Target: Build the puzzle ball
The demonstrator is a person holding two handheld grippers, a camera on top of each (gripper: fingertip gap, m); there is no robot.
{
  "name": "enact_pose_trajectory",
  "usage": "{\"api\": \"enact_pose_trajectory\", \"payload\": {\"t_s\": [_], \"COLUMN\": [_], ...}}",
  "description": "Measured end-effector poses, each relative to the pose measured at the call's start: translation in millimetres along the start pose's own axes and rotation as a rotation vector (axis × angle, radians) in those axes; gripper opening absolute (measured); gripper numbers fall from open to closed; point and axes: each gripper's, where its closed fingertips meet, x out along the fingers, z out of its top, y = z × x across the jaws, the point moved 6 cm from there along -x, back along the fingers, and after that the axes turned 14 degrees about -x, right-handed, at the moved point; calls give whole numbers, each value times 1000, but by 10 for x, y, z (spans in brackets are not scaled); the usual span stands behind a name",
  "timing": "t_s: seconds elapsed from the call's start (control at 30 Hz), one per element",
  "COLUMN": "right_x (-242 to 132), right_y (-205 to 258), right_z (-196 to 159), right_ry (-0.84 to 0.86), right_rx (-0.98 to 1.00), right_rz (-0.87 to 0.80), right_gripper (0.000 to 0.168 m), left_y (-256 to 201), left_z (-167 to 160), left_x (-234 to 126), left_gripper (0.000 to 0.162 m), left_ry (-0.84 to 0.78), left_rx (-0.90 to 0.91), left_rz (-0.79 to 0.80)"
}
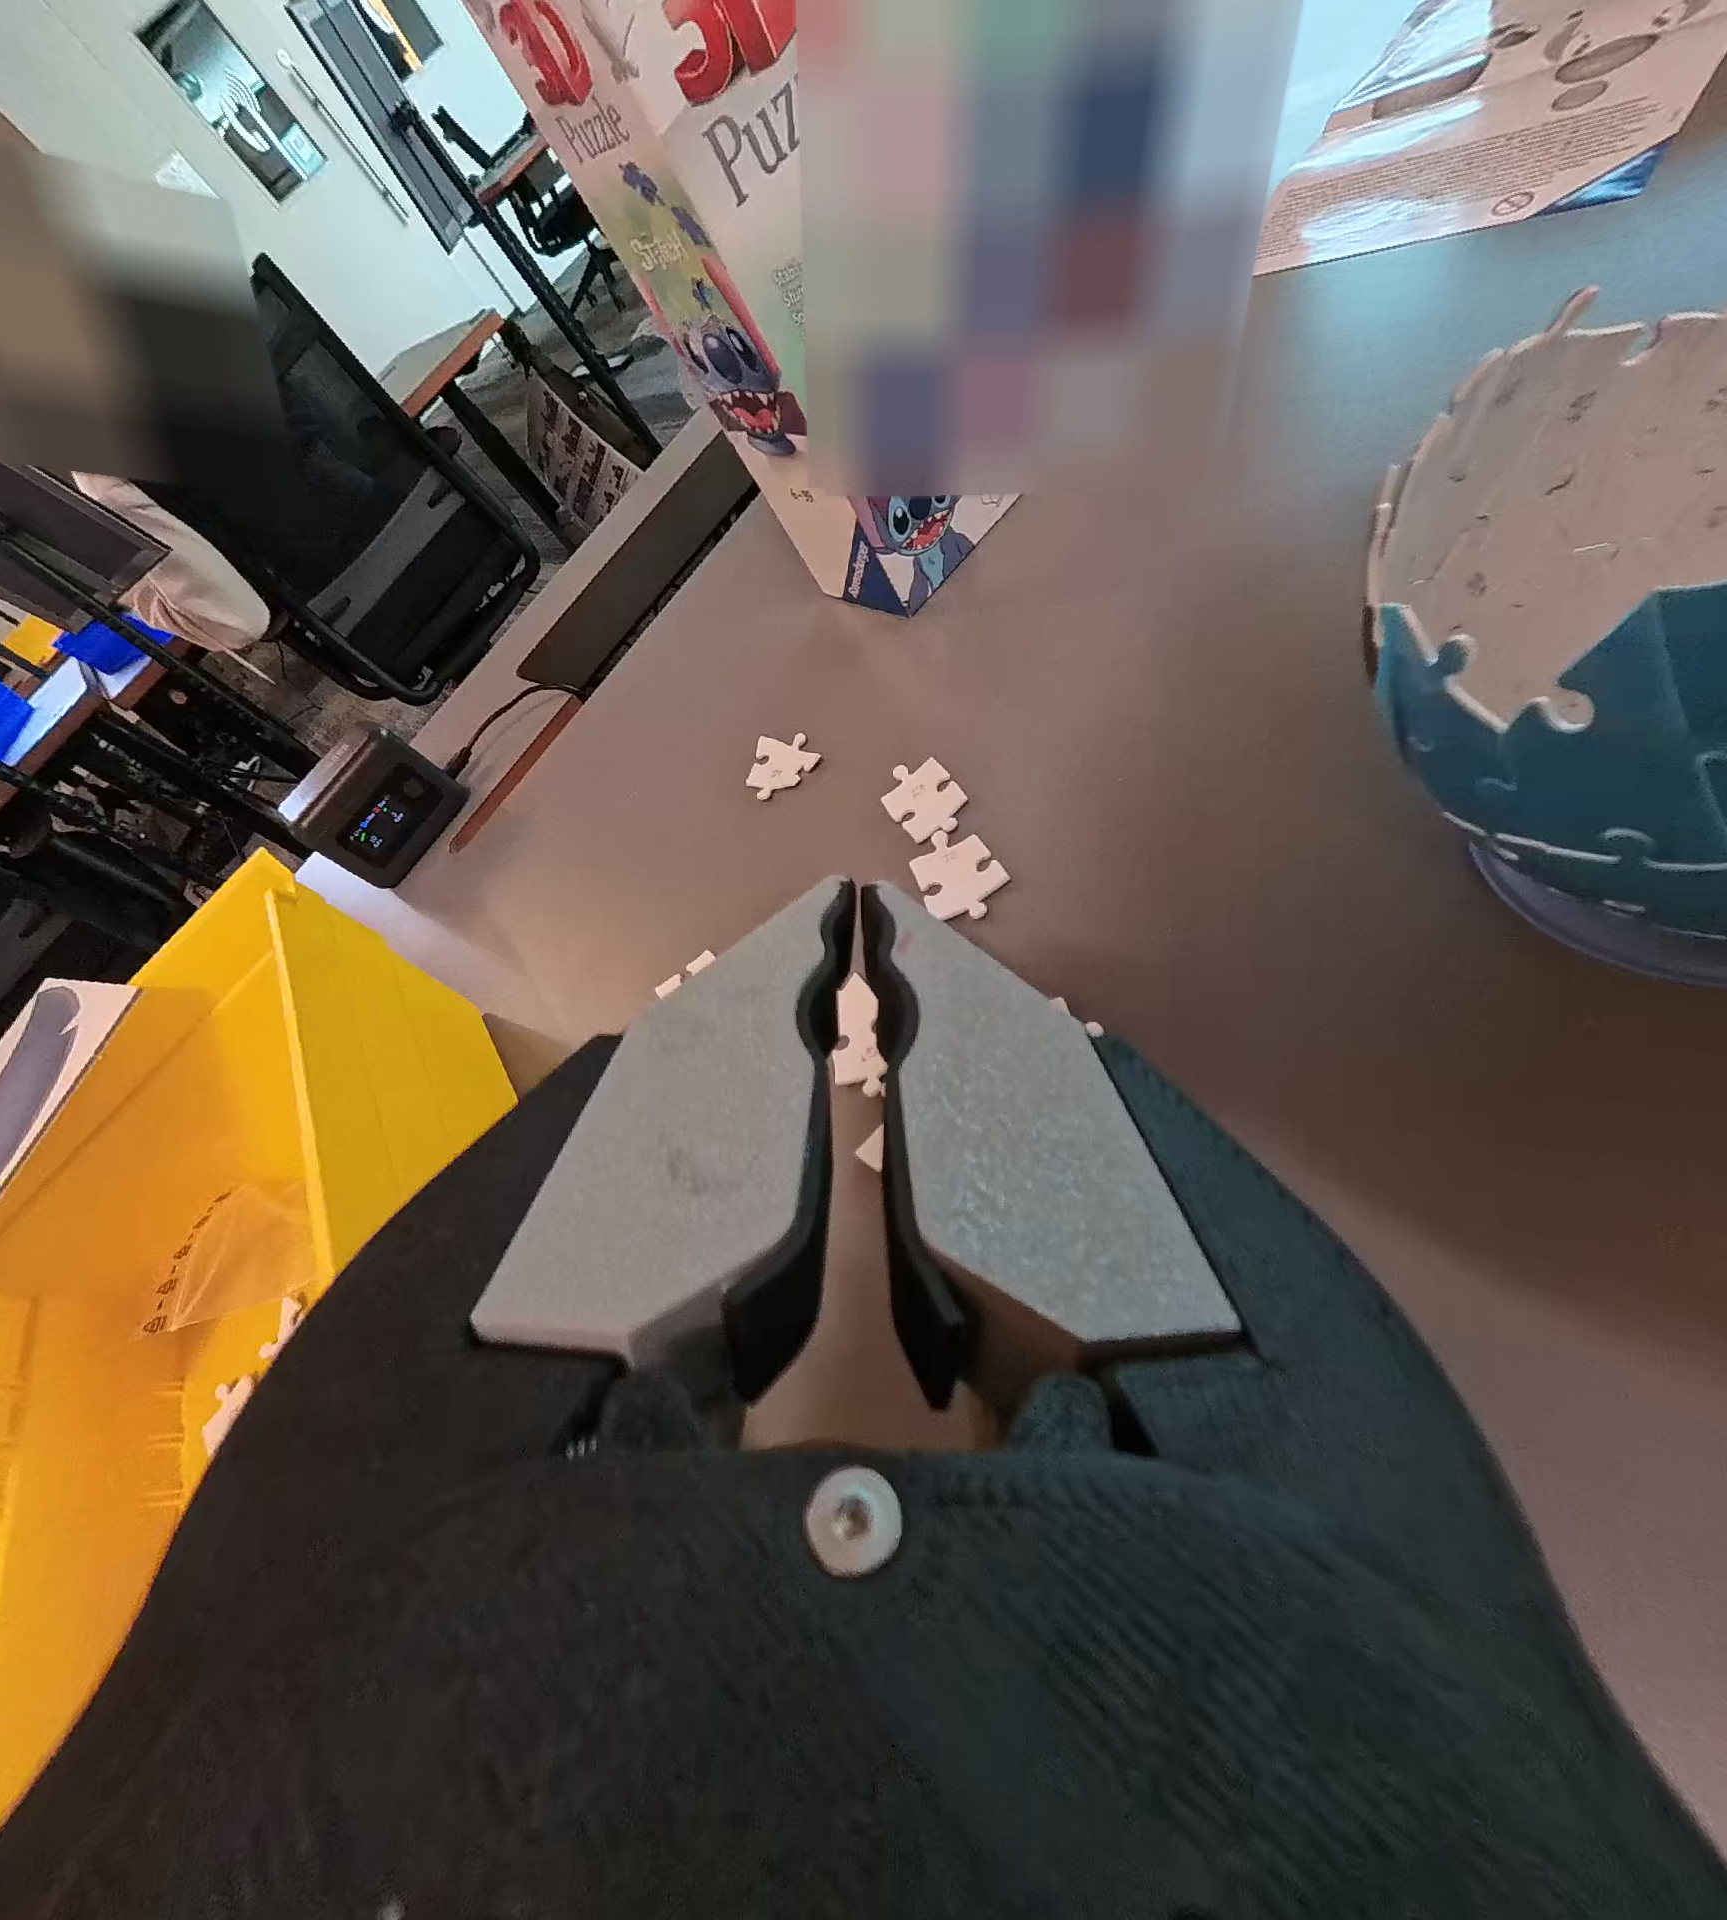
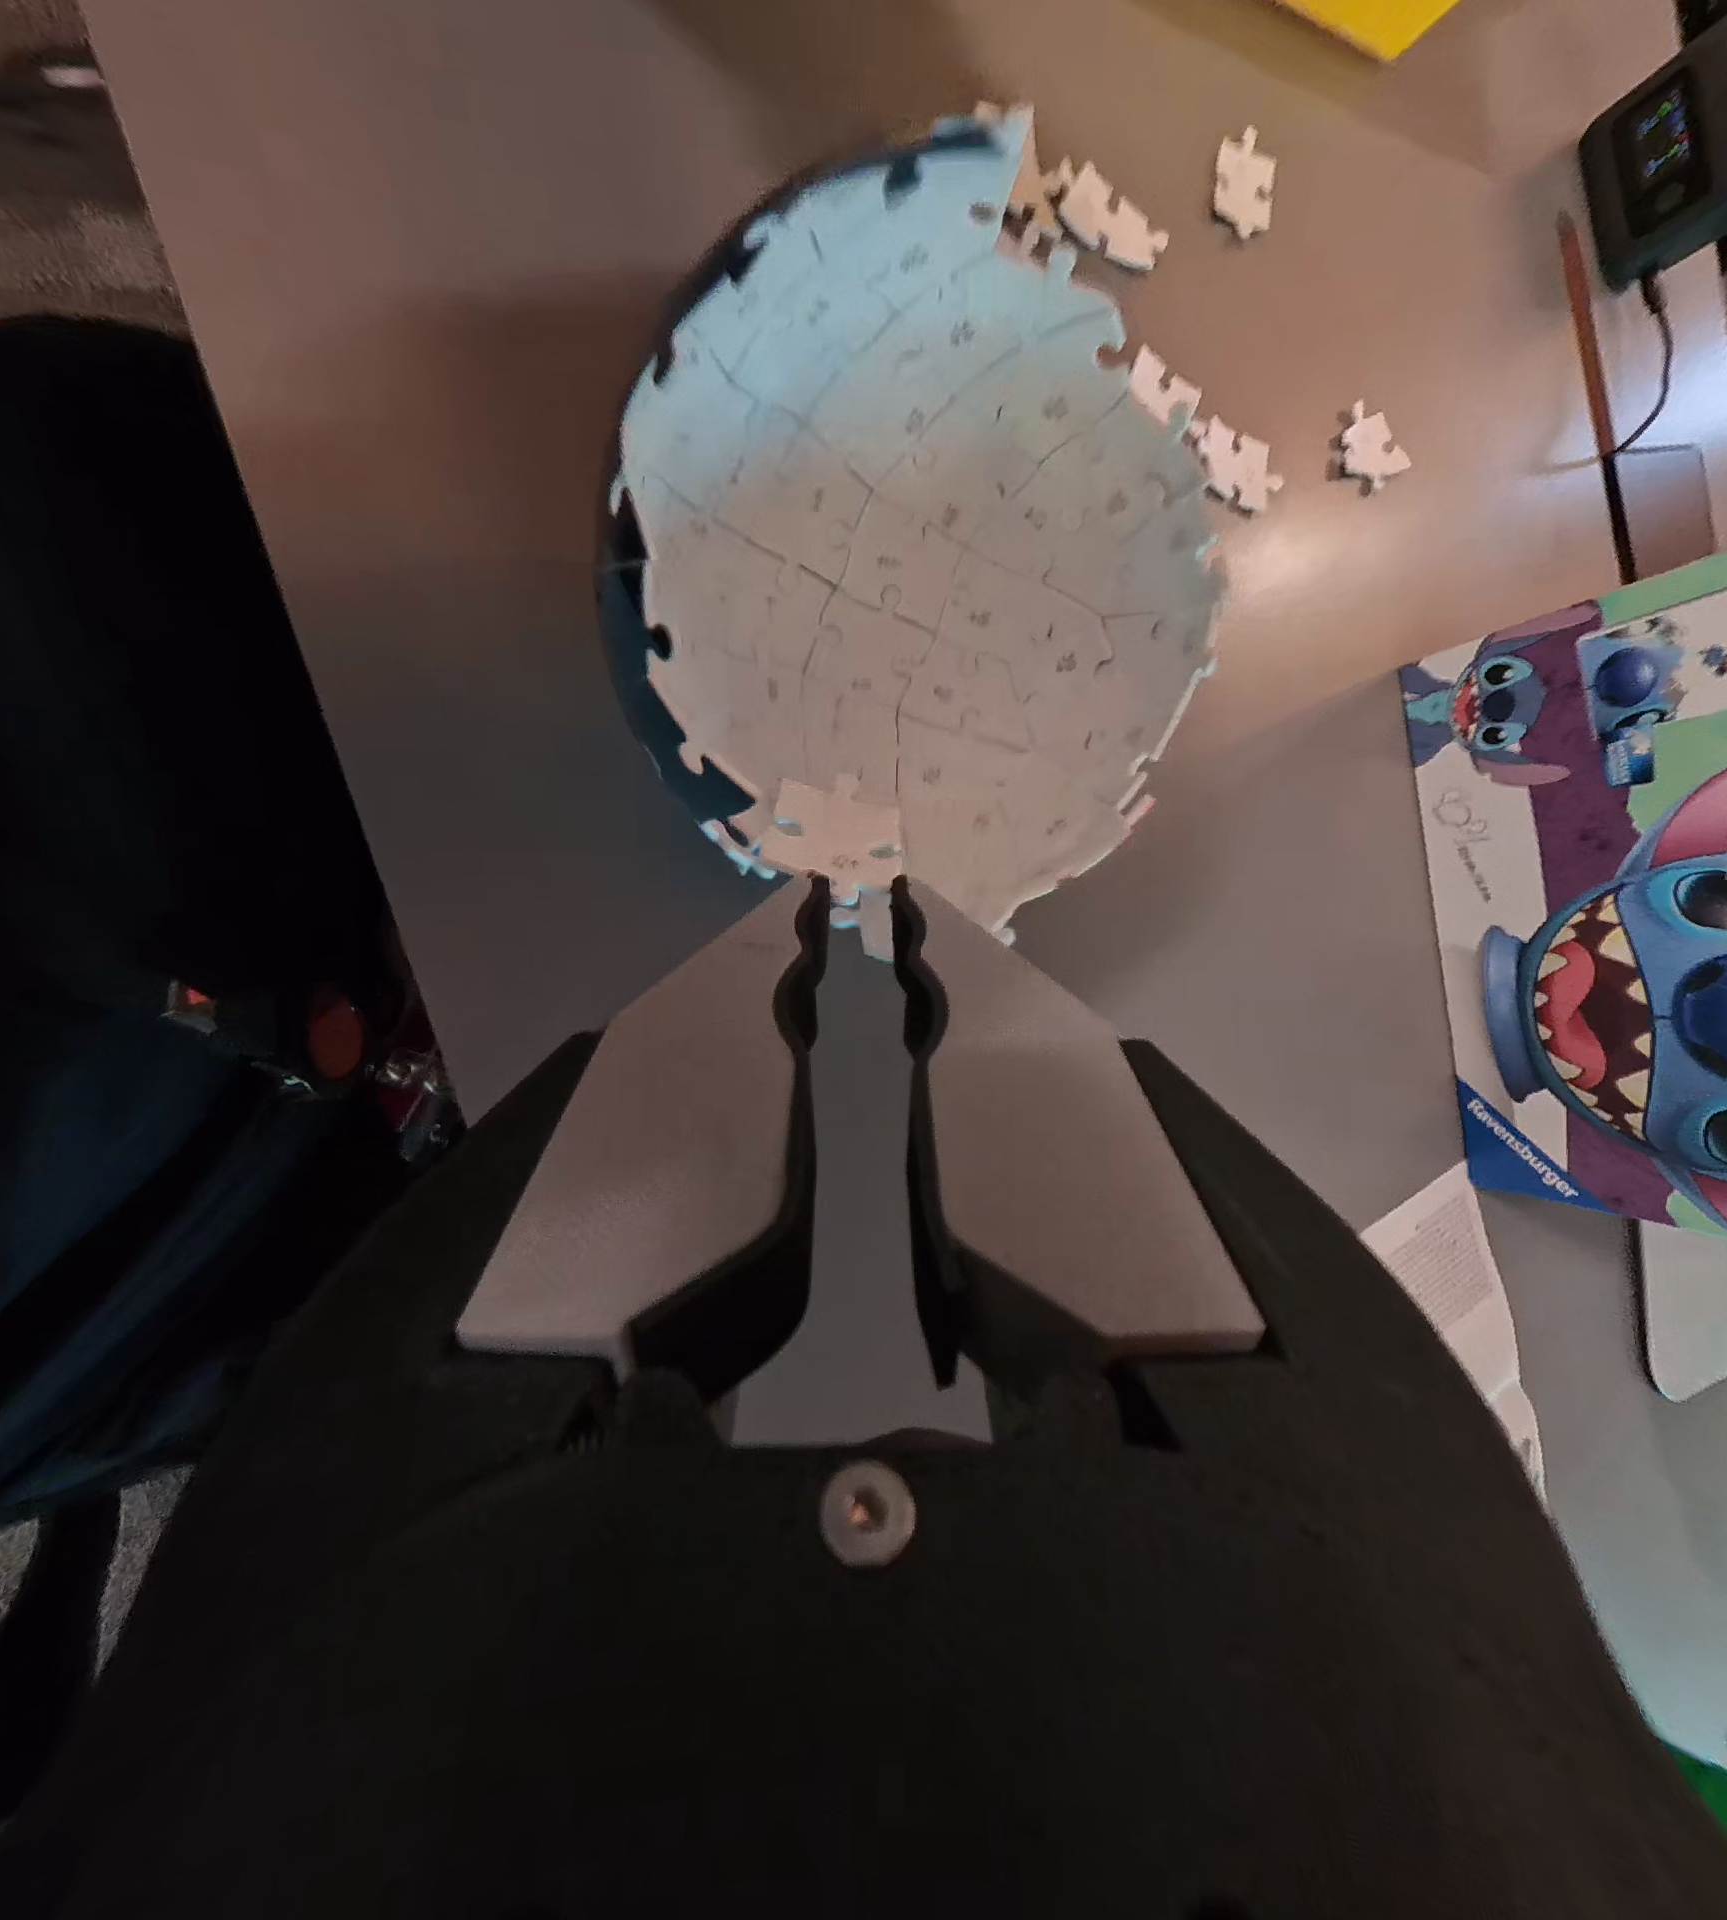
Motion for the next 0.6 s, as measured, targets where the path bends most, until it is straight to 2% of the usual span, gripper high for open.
{"api": "enact_pose_trajectory", "payload": {"t_s": [0.03,0.2,0.3,0.47,0.6], "right_x": [-60,-454,-534,-134,262], "right_y": [-13,-165,-297,-384,-459], "right_z": [20,-75,-451,-1209,-1527], "right_ry": [-32,-172,-160,-71,-32], "right_rx": [11,140,264,483,572], "right_rz": [-3,-54,-95,-33,15], "right_gripper": [9,9,9,9,9], "left_y": [2,15,13,-1,-17], "left_z": [-5,-31,-56,-112,-158], "left_x": [5,25,47,108,164], "left_gripper": [0,0,0,0,0], "left_ry": [3,17,34,63,81], "left_rx": [-1,-5,-6,-12,-23], "left_rz": [0,3,-1,-7,-12]}}
